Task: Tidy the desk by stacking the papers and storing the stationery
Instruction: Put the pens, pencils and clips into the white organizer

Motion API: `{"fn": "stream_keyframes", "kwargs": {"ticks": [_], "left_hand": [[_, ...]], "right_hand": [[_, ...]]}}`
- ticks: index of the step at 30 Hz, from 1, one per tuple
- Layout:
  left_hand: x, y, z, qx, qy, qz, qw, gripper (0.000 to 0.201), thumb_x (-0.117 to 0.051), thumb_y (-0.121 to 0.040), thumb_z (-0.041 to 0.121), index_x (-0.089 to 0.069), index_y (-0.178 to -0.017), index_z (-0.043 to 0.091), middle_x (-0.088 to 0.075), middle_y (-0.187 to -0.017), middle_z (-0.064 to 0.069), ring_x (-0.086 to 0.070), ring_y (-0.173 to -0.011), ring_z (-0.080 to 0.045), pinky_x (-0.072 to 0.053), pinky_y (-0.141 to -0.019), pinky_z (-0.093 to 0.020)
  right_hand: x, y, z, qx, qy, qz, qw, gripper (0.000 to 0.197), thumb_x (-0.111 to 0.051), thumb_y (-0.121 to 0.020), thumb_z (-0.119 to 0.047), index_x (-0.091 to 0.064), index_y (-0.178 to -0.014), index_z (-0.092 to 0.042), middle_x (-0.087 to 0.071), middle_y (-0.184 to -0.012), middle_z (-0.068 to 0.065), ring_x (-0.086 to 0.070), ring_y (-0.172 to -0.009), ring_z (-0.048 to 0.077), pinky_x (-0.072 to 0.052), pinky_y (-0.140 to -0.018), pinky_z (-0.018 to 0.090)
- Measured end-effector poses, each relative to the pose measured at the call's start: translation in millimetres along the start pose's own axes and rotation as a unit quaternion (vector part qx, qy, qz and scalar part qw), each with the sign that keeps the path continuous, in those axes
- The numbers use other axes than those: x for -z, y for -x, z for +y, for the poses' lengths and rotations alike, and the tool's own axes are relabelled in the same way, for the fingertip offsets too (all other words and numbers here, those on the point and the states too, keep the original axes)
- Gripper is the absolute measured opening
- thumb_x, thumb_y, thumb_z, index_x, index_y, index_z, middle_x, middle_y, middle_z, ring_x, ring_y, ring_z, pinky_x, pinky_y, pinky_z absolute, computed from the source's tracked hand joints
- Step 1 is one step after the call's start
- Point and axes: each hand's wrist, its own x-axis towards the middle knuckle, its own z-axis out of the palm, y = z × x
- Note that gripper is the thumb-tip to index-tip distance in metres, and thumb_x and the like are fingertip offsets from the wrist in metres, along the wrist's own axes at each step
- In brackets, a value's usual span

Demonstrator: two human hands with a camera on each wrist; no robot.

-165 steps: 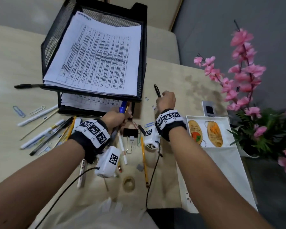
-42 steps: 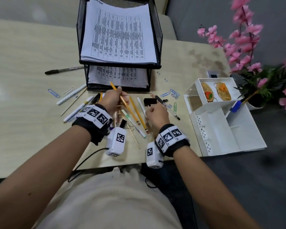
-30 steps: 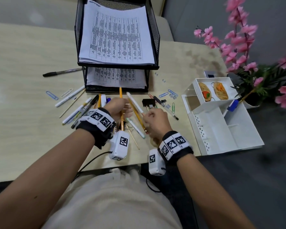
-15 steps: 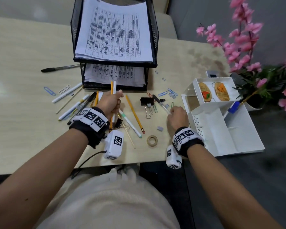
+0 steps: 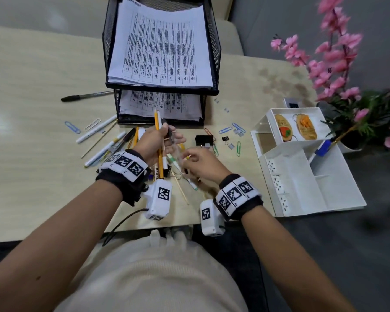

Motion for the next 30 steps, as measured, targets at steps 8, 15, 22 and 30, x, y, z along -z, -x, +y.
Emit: {"fn": "stream_keyframes", "kwargs": {"ticks": [8,15,22,30], "left_hand": [[29,2,0,-0.034,-0.146,0.033,0.988,0.032,-0.030,-0.102,0.024,-0.042,-0.074,0.015,-0.039,-0.063,-0.001,-0.045,-0.058,-0.014,-0.033,-0.049,-0.022],[-13,8,0,-0.081,-0.348,-0.026,0.934,0.038,-0.036,-0.100,0.026,-0.054,-0.069,0.013,-0.047,-0.064,0.002,-0.042,-0.059,-0.010,-0.035,-0.062,-0.027],[-129,3,11,-0.193,-0.445,-0.131,0.864,0.026,-0.039,-0.099,0.027,-0.057,-0.091,0.009,-0.052,-0.077,-0.002,-0.048,-0.073,-0.017,-0.037,-0.068,-0.025],[-269,7,6,-0.291,-0.444,-0.179,0.828,0.022,-0.054,-0.092,0.021,-0.068,-0.085,0.006,-0.072,-0.089,-0.012,-0.065,-0.084,-0.027,-0.047,-0.075,-0.029]], "right_hand": [[-21,-34,7,-0.072,0.273,0.130,0.950,0.020,-0.052,-0.084,-0.005,-0.058,-0.100,0.006,-0.062,-0.107,0.026,-0.057,-0.102,0.038,-0.048,-0.083,0.038],[3,-16,0,-0.064,0.108,0.251,0.960,0.012,-0.062,-0.076,-0.013,-0.054,-0.077,-0.005,-0.060,-0.080,0.014,-0.057,-0.080,0.029,-0.050,-0.072,0.034],[118,51,15,0.031,-0.041,0.492,0.869,0.047,-0.060,-0.080,-0.005,-0.040,-0.122,-0.013,-0.049,-0.063,-0.005,-0.052,-0.064,0.020,-0.046,-0.067,0.033],[219,125,66,-0.033,0.029,0.599,0.799,0.089,-0.059,-0.082,-0.003,-0.009,-0.144,-0.044,-0.059,-0.079,0.011,-0.054,-0.057,0.010,-0.039,-0.050,-0.002]]}}
